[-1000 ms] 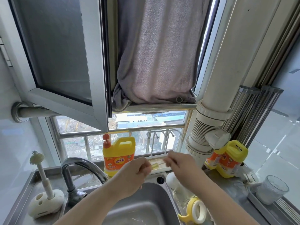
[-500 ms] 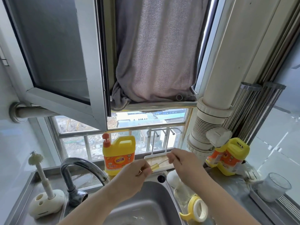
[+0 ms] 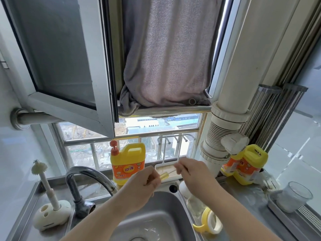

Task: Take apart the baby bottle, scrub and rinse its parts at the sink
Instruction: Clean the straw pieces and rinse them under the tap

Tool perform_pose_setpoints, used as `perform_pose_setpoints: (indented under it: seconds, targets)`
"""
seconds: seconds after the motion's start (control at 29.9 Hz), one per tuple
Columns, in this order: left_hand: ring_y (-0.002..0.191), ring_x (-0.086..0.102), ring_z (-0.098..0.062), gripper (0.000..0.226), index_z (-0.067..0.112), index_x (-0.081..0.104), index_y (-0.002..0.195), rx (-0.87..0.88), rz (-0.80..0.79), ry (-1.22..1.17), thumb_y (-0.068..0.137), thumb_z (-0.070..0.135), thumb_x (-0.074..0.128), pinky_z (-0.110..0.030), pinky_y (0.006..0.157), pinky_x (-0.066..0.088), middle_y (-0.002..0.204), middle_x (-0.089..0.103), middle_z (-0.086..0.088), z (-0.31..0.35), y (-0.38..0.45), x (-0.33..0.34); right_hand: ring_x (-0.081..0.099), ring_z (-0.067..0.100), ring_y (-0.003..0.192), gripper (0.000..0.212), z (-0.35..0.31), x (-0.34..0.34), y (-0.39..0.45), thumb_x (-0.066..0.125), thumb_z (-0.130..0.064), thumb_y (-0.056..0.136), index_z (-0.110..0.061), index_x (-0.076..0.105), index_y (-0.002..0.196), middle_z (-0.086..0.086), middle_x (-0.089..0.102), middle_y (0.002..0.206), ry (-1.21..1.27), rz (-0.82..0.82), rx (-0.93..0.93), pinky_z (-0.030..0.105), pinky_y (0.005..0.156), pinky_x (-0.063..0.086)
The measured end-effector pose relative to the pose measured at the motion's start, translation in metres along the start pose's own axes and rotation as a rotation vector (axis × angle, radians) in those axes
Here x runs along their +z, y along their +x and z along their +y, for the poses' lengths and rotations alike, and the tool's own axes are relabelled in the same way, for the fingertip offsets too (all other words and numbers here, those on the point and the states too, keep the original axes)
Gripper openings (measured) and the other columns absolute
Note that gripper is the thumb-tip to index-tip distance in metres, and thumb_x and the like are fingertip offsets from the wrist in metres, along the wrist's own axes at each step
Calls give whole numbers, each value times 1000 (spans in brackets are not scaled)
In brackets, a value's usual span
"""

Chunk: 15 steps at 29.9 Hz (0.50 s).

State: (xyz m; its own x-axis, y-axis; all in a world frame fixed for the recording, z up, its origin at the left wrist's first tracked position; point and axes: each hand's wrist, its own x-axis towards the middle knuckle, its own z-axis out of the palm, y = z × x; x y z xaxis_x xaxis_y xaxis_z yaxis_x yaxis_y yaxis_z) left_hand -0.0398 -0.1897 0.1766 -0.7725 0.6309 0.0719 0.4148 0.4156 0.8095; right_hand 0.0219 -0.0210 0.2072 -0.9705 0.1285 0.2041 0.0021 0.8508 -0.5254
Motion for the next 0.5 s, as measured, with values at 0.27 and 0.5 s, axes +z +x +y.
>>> perform_pose_setpoints:
  seconds: [0.27,0.5]
  targets:
    - [50,37,-3,39,19,53,68,-28,-29,105,100,32,35,-17,54,32,58,45,8,1,2,3,40,8,65,29,2,0,-5,44,-27,98,-21,44,70,-9,43,66,-22,-69,-42,23,61,31]
    - [43,50,-5,13,17,50,83,-130,39,-112,92,22,57,-24,48,43,58,57,2,5,2,5,42,5,67,33,2,3,-2,44,-28,97,-29,40,65,-8,45,68,-21,-18,-40,17,62,32]
